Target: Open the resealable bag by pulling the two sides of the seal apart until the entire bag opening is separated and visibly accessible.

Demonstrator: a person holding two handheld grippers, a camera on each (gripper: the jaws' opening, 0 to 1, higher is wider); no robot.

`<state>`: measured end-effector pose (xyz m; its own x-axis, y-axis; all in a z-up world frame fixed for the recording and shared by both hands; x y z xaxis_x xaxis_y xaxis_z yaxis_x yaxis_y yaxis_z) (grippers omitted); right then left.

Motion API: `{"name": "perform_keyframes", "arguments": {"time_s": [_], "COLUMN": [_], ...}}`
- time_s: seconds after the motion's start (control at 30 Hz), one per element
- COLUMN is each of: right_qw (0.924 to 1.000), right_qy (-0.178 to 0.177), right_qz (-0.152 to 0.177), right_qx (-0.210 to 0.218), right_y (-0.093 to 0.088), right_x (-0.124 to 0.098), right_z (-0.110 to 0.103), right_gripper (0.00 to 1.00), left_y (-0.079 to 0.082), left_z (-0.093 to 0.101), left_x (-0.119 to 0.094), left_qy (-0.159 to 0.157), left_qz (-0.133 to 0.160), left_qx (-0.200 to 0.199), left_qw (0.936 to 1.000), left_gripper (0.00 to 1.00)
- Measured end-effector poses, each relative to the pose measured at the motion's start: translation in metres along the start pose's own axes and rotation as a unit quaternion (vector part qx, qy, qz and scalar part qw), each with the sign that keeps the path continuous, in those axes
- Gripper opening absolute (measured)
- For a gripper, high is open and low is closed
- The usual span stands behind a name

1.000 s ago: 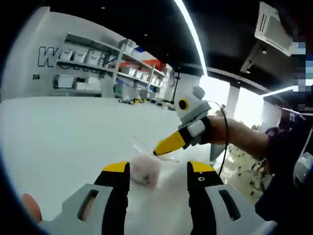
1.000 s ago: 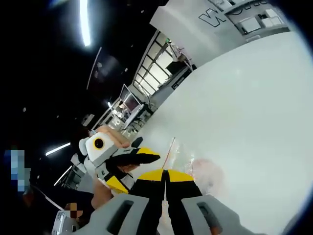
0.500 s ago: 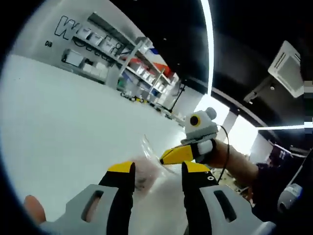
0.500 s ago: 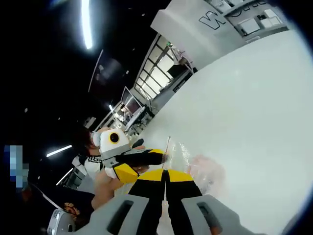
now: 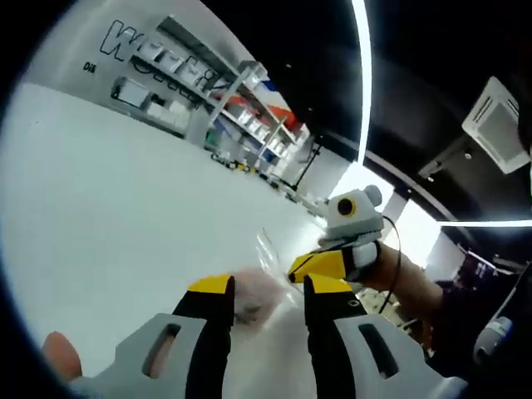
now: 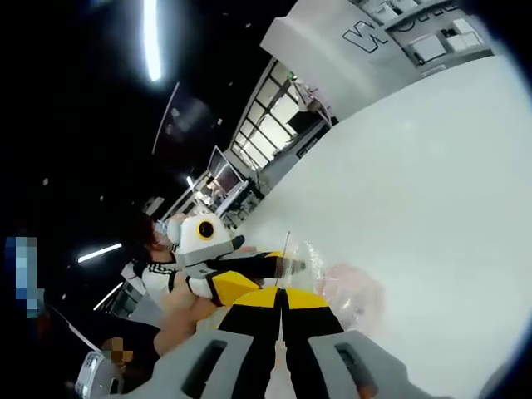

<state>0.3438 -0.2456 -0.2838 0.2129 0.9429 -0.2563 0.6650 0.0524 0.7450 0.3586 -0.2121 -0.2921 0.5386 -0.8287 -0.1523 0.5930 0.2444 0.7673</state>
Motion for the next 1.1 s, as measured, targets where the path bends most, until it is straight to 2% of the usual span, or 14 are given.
{"name": "perform_keyframes", "arguments": {"time_s": [0.53,1.1], "right_qw": [1.0000,0.9999], "right_qy": [0.001,-0.002], "right_qz": [-0.005,-0.009], "right_qx": [-0.002,-0.007], "right_y": [-0.0067,-0.0083], "right_x": [0.0011,0.0020], "right_z": [-0.0022,-0.0007], "right_gripper": [0.00,0.00], "left_y": [0.0037,0.0001], "left_z": [-0.0050,-0.0008], "left_x": [0.0033,0.0025], "left_qy": [0.003,-0.004], "left_qz": [0.006,0.001], "left_qx": [-0.004,-0.006], "left_qw": [1.0000,1.0000], "left_gripper": [0.32,0.24]}}
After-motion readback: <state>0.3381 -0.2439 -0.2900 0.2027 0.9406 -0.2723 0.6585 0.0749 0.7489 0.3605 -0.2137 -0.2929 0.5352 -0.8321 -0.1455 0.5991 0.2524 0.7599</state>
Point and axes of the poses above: the point that each gripper's makers call its tool centre point, and the gripper's own axes: x roughly forward along the fingers, z roughly to its right, y roughly out of its top, the point moved 1 cm from there along -x, roughly backward along the fingers, and after that the axes turned 5 degrees about -x, right-handed, at the moved point
